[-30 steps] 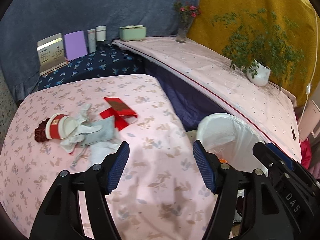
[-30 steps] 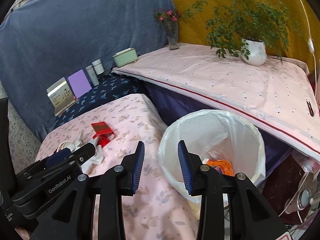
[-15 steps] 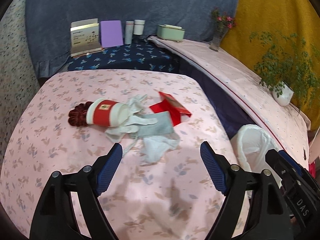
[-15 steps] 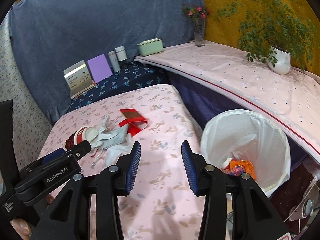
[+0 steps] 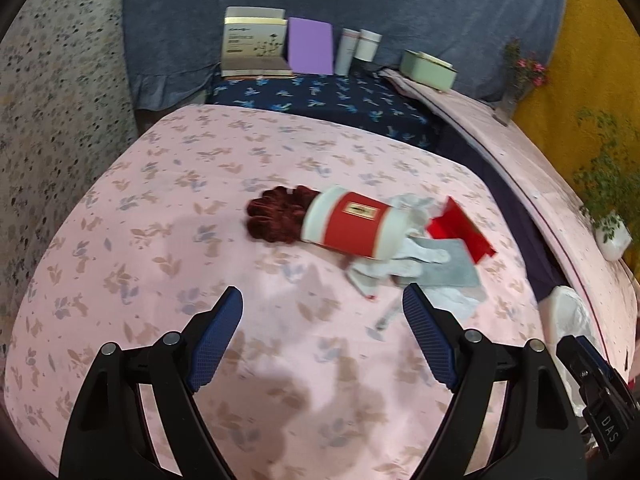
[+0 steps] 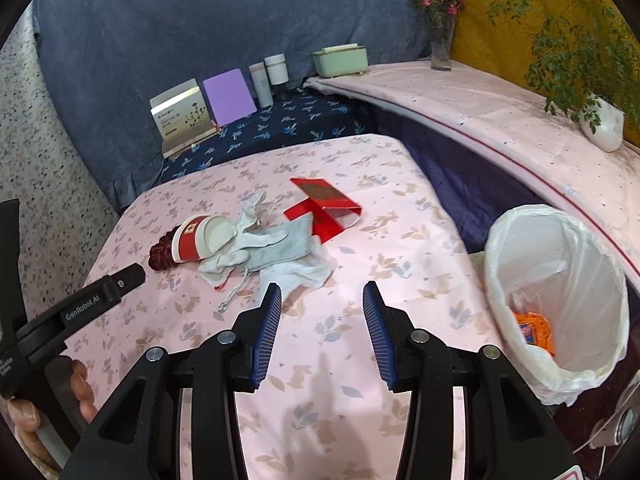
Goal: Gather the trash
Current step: 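Move both tools back over the remaining trash pile, then grasp the dark red velvet scrunchie with the left tool while the right tool grasps the white tissue, then carry the scrunchie and tissue over the bin and open both tools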
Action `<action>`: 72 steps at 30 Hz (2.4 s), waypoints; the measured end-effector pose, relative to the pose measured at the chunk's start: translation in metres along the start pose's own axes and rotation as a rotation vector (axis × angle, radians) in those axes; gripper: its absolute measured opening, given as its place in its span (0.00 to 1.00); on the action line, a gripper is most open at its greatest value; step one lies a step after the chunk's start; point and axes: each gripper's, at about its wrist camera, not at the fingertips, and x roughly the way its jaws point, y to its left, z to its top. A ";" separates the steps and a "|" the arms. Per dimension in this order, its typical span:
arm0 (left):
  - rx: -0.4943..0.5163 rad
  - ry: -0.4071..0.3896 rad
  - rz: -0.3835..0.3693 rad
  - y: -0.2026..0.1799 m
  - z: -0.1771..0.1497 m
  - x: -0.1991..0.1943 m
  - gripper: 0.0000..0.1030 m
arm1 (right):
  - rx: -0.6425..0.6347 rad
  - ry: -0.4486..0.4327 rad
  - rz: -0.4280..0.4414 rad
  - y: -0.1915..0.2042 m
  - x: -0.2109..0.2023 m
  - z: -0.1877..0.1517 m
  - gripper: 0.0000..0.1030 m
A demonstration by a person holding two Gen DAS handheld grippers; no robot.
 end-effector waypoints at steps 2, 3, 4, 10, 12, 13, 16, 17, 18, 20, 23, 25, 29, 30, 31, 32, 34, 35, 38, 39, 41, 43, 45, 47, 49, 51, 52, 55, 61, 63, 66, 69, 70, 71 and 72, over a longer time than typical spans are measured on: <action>-0.013 0.003 0.020 0.012 0.005 0.008 0.76 | -0.008 0.012 0.008 0.007 0.009 0.001 0.41; -0.021 0.004 0.027 0.019 0.008 0.012 0.76 | -0.013 0.019 0.012 0.011 0.015 0.002 0.41; -0.028 0.005 0.034 0.025 0.011 0.016 0.76 | -0.017 0.024 0.015 0.014 0.020 0.003 0.41; -0.063 0.024 0.072 0.056 0.035 0.051 0.75 | -0.034 0.062 0.027 0.033 0.053 0.007 0.41; -0.070 0.033 0.075 0.061 0.042 0.064 0.73 | -0.034 0.075 0.025 0.036 0.065 0.009 0.41; -0.069 0.037 0.074 0.062 0.046 0.070 0.71 | -0.032 0.081 0.024 0.038 0.071 0.009 0.41; -0.063 0.055 0.075 0.062 0.055 0.090 0.66 | -0.024 0.102 0.014 0.038 0.087 0.009 0.41; -0.060 0.062 0.074 0.061 0.057 0.096 0.64 | -0.020 0.110 0.012 0.037 0.092 0.008 0.41; -0.054 0.072 0.074 0.060 0.059 0.103 0.60 | -0.017 0.119 0.007 0.037 0.096 0.007 0.41; -0.042 0.090 0.073 0.057 0.060 0.116 0.57 | -0.012 0.135 -0.003 0.034 0.104 0.004 0.41; -0.035 0.113 0.060 0.055 0.056 0.128 0.46 | 0.000 0.153 -0.013 0.029 0.112 -0.002 0.41; -0.027 0.111 0.057 0.051 0.053 0.131 0.34 | 0.008 0.164 -0.017 0.025 0.116 -0.005 0.41; -0.009 0.100 0.043 0.042 0.050 0.127 0.21 | 0.015 0.178 -0.012 0.024 0.122 -0.008 0.41; -0.007 0.096 0.042 0.040 0.049 0.125 0.20 | 0.017 0.179 -0.010 0.024 0.123 -0.008 0.40; -0.006 0.092 0.039 0.039 0.049 0.122 0.19 | 0.020 0.178 -0.006 0.024 0.123 -0.008 0.38; -0.008 0.090 0.036 0.037 0.047 0.119 0.19 | 0.021 0.178 0.000 0.024 0.124 -0.007 0.36; -0.009 0.084 0.036 0.035 0.043 0.110 0.18 | 0.027 0.184 0.021 0.024 0.125 -0.007 0.21; -0.007 0.080 0.038 0.034 0.041 0.106 0.18 | 0.031 0.188 0.032 0.024 0.124 -0.008 0.16; 0.000 0.075 0.040 0.030 0.033 0.092 0.18 | 0.028 0.185 0.039 0.026 0.117 -0.009 0.03; 0.001 0.072 0.040 0.029 0.029 0.086 0.18 | 0.027 0.179 0.039 0.026 0.113 -0.010 0.02; 0.001 0.067 0.037 0.027 0.023 0.074 0.18 | 0.030 0.165 0.042 0.025 0.103 -0.010 0.02; -0.002 0.060 0.030 0.025 0.019 0.063 0.18 | 0.034 0.142 0.047 0.023 0.090 -0.008 0.02; 0.000 0.050 0.025 0.021 0.016 0.050 0.17 | 0.033 0.122 0.049 0.021 0.078 -0.006 0.02; 0.007 0.033 0.018 0.016 0.013 0.036 0.17 | 0.037 0.094 0.050 0.017 0.062 -0.004 0.02; 0.012 0.017 0.010 0.011 0.011 0.023 0.17 | 0.042 0.071 0.054 0.013 0.049 -0.001 0.02; 0.017 0.005 -0.006 0.004 0.009 0.010 0.17 | 0.047 0.045 0.056 0.008 0.035 0.003 0.02; 0.022 -0.001 -0.009 0.001 0.007 0.004 0.17 | 0.049 0.034 0.056 0.006 0.029 0.004 0.02; 0.045 -0.019 -0.025 -0.014 0.003 -0.014 0.17 | 0.063 0.003 0.056 -0.004 0.010 0.005 0.02; 0.117 -0.049 -0.066 -0.052 -0.010 -0.043 0.17 | 0.095 -0.040 0.045 -0.026 -0.020 0.002 0.02; 0.141 -0.055 -0.081 -0.065 -0.014 -0.050 0.17 | 0.106 -0.056 0.041 -0.035 -0.031 0.000 0.02; 0.180 -0.060 -0.104 -0.087 -0.022 -0.060 0.17 | 0.123 -0.080 0.035 -0.047 -0.045 -0.001 0.02; 0.219 -0.062 -0.124 -0.108 -0.030 -0.066 0.17 | 0.144 -0.098 0.028 -0.060 -0.056 -0.002 0.02; 0.233 -0.063 -0.132 -0.116 -0.033 -0.069 0.17 | 0.152 -0.104 0.026 -0.065 -0.059 -0.003 0.02; 0.244 -0.063 -0.138 -0.122 -0.035 -0.071 0.17 | 0.159 -0.109 0.022 -0.069 -0.062 -0.004 0.02; 0.261 -0.064 -0.144 -0.131 -0.038 -0.073 0.17 | 0.166 -0.115 0.018 -0.074 -0.066 -0.004 0.02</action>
